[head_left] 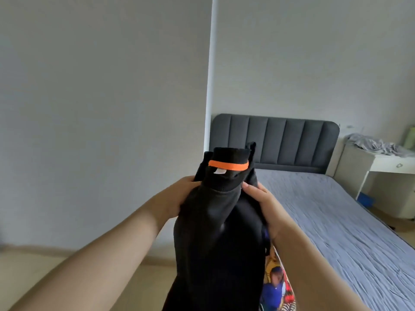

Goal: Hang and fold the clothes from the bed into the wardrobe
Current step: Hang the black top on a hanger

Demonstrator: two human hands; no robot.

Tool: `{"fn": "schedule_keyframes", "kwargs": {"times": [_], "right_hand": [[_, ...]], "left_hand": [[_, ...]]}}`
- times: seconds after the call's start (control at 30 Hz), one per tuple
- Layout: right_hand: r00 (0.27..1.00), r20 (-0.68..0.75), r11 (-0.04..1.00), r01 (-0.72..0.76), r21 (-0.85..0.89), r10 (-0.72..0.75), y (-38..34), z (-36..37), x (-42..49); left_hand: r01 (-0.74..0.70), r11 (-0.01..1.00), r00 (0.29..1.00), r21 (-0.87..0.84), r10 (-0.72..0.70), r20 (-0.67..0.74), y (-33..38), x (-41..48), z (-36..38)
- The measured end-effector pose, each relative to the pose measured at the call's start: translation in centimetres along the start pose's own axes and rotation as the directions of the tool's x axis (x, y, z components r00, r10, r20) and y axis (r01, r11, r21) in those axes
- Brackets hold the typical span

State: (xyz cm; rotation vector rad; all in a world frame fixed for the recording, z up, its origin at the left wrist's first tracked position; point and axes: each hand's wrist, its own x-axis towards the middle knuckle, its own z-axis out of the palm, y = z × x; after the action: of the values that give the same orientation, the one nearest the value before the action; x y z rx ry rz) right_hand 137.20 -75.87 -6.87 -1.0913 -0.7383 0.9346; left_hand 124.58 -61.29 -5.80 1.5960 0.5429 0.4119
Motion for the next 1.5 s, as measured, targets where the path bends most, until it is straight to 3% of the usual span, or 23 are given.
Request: {"fn": "schedule_keyframes", "kwargs": {"times": [0.07, 0.17, 0.27, 0.4, 0.57, 0.7, 0.8, 0.9, 1.0, 1.07, 1.13, 1.2, 1.27, 1.3, 1.37, 1.43, 1.5], "right_hand": [[0.999, -0.049, 1.0, 0.003, -0.002, -0.003, 0.2, 0.5, 0.1], [0.998, -0.064, 0.998, -0.026, -0.05, 0.023, 1.0, 2.8, 0.7], [0.998, -0.063, 0.994, -0.031, -0.109, 0.024, 1.5, 6.1, 1.5], [0.996, -0.085, 0.971, -0.013, -0.237, -0.008, 2.0, 10.5, 2.8], [0.998, -0.002, 0.968, 0.063, -0.244, -0.065, 2.8, 18.3, 4.6], [0.984, 0.094, 0.954, 0.172, -0.244, -0.153, 4.6, 26.0, 6.2], [0.977, 0.14, 0.939, 0.197, -0.283, -0.163, 7.0, 32.7, 7.2], [0.979, 0.117, 0.943, 0.193, -0.272, -0.167, 9.5, 39.5, 8.2], [0.979, 0.097, 0.947, 0.199, -0.252, -0.18, 11.4, 44.7, 9.1], [0.979, 0.098, 0.957, 0.194, -0.217, -0.177, 12.8, 48.5, 9.6], [0.98, 0.103, 0.966, 0.188, -0.179, -0.171, 14.2, 51.8, 10.0], [0.982, 0.116, 0.974, 0.165, -0.155, -0.148, 15.8, 55.1, 10.4], [0.981, 0.15, 0.978, 0.146, -0.147, -0.124, 17.4, 58.0, 10.6], [0.976, 0.185, 0.979, 0.14, -0.145, -0.112, 18.2, 59.5, 10.7], [0.96, 0.265, 0.981, 0.136, -0.14, -0.096, 19.7, 62.4, 10.9], [0.936, 0.344, 0.984, 0.127, -0.127, -0.076, 21.3, 65.5, 11.3], [0.911, 0.408, 0.987, 0.116, -0.112, -0.06, 22.7, 68.3, 11.9]], "left_hand": [[-0.015, 0.998, 0.986, -0.054, 0.006, -0.164, -0.6, -1.4, -1.8], [-0.015, 1.0, 0.909, 0.012, 0.018, -0.417, -1.3, -4.2, -4.0], [-0.075, 0.997, 0.842, 0.031, 0.08, -0.534, -0.7, -7.3, -6.4], [-0.113, 0.986, 0.802, 0.122, 0.163, -0.574, 0.5, -11.1, -10.4], [-0.09, 0.996, 0.713, 0.019, 0.078, -0.696, 0.9, -16.3, -17.7], [0.078, 0.996, 0.775, -0.043, -0.088, -0.625, -0.1, -21.1, -25.2], [0.132, 0.991, 0.783, -0.011, -0.111, -0.612, -0.5, -25.3, -30.3], [0.153, 0.985, 0.683, 0.079, -0.048, -0.729, -1.6, -29.1, -36.3], [0.235, 0.959, 0.503, 0.155, 0.017, -0.864, -2.2, -32.4, -40.8], [0.344, 0.914, 0.444, 0.213, 0.042, -0.895, -2.7, -35.0, -44.4], [0.483, 0.833, 0.459, 0.271, 0.022, -0.888, -3.2, -37.6, -47.3], [0.65, 0.685, 0.489, 0.328, -0.047, -0.871, -4.0, -40.0, -50.1], [0.79, 0.488, 0.471, 0.372, -0.095, -0.877, -5.2, -42.3, -52.6], [0.832, 0.412, 0.44, 0.371, -0.082, -0.894, -6.0, -43.5, -53.9], [0.87, 0.387, 0.334, 0.306, -0.006, -0.942, -8.0, -45.4, -55.8], [0.83, 0.535, 0.144, 0.159, 0.069, -0.987, -10.1, -47.0, -57.1], [0.626, 0.779, -0.014, -0.044, -0.045, -0.999, -11.4, -47.7, -58.1]]}}
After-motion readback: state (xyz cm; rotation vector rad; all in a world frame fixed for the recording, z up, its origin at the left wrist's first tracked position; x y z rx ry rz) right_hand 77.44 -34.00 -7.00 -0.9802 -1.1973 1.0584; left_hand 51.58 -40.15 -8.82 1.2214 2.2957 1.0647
